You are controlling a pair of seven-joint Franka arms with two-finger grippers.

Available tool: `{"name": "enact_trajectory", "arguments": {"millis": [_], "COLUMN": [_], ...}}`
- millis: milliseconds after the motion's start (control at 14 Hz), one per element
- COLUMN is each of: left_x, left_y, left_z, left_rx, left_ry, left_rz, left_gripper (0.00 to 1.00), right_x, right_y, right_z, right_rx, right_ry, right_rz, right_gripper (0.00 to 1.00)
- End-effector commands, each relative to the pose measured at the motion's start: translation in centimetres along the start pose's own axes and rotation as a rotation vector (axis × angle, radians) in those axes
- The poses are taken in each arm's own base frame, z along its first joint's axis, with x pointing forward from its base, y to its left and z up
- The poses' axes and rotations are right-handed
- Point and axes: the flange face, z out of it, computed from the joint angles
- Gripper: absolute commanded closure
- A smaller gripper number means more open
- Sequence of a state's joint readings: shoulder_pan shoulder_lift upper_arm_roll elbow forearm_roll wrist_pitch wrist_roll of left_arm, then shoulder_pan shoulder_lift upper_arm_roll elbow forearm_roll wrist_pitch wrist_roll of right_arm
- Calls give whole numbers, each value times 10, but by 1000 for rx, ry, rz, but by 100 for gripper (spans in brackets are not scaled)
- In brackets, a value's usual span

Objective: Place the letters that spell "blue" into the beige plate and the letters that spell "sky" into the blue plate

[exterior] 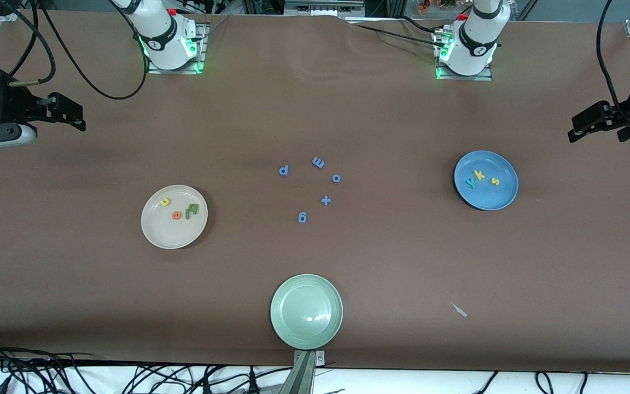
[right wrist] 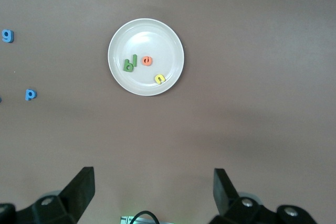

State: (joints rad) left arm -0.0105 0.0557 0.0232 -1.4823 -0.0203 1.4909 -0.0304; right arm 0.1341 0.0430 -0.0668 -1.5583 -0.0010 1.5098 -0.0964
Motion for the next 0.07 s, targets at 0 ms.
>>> {"name": "enact_trajectory", "arguments": {"millis": [0], "left_x": [1], "left_y": [2], "left_z": [-4], "left_rx": [-10], "left_ry": [-5], "left_rz": [12], "left_gripper": [0], "right_x": [-1], "right_y": [2], "right_z": [-6], "right_rx": [-14], "right_ry": [-7], "right_rz": [-1], "right_gripper": [0]}}
